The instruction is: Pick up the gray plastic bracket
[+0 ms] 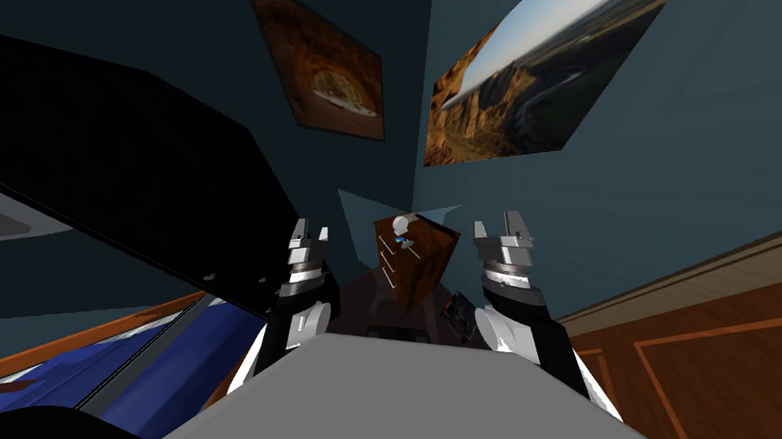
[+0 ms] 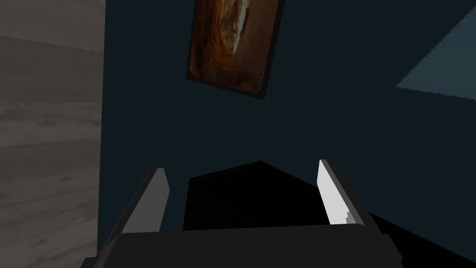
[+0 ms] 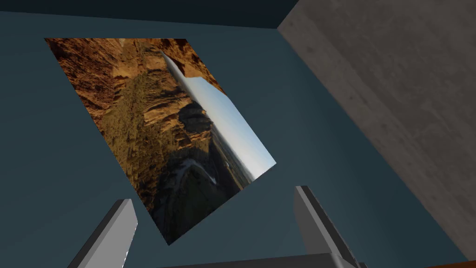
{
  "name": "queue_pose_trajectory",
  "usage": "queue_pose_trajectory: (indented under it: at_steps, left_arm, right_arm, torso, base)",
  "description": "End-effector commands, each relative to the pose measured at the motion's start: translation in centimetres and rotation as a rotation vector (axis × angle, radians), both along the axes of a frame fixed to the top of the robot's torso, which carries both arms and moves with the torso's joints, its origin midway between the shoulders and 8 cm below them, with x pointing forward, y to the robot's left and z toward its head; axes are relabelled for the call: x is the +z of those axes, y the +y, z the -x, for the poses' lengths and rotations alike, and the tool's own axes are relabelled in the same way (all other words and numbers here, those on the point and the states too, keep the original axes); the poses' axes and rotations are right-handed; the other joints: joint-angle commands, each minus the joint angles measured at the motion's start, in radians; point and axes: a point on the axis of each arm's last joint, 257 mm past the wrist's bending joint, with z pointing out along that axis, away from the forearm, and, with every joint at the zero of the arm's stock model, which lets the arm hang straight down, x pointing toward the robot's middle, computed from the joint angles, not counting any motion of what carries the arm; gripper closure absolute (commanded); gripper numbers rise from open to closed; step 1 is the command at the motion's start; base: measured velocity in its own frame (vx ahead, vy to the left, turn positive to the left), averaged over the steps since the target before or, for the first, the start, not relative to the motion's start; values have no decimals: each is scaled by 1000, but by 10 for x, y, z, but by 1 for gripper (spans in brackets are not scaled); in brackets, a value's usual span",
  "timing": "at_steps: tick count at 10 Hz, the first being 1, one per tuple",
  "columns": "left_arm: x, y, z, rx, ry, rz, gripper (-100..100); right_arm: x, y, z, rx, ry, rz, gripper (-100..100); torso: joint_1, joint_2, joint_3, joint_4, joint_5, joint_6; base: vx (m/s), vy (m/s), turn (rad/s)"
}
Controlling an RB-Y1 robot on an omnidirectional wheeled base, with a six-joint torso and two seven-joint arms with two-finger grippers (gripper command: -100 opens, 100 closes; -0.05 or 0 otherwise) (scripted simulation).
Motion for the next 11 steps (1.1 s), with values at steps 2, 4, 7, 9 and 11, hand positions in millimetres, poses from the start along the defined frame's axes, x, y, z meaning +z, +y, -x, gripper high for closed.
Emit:
queue_pose_trajectory:
  at_steps: [2, 4, 7, 9, 11]
  left_arm:
    - [0, 0, 0, 0, 0, 0, 0]
    - [0, 0, 0, 0, 0, 0, 0]
    - [0, 0, 0, 0, 0, 0, 0]
    - [0, 0, 0, 0, 0, 0, 0]
    - [0, 0, 0, 0, 0, 0, 0]
  right_arm:
    - [-13, 14, -9, 26, 34, 88, -100]
    - [-26, 25, -16, 48, 62, 163, -100]
    - [-44, 38, -24, 77, 96, 257, -100]
    - [-54, 45, -28, 96, 114, 318, -100]
    - [-66, 52, -32, 114, 133, 378, -100]
  torso:
    - [2, 1, 0, 0, 0, 0]
    - [5, 2, 1, 0, 1, 0]
    - [4, 1, 1, 0, 1, 0]
    - [5, 2, 1, 1, 1, 0]
    - [4, 3, 1, 1, 1, 0]
  base:
    - [-22, 54, 72]
    - [-43, 101, 59]
    - [-27, 80, 57]
    - [-33, 84, 45]
    - [-36, 66, 46]
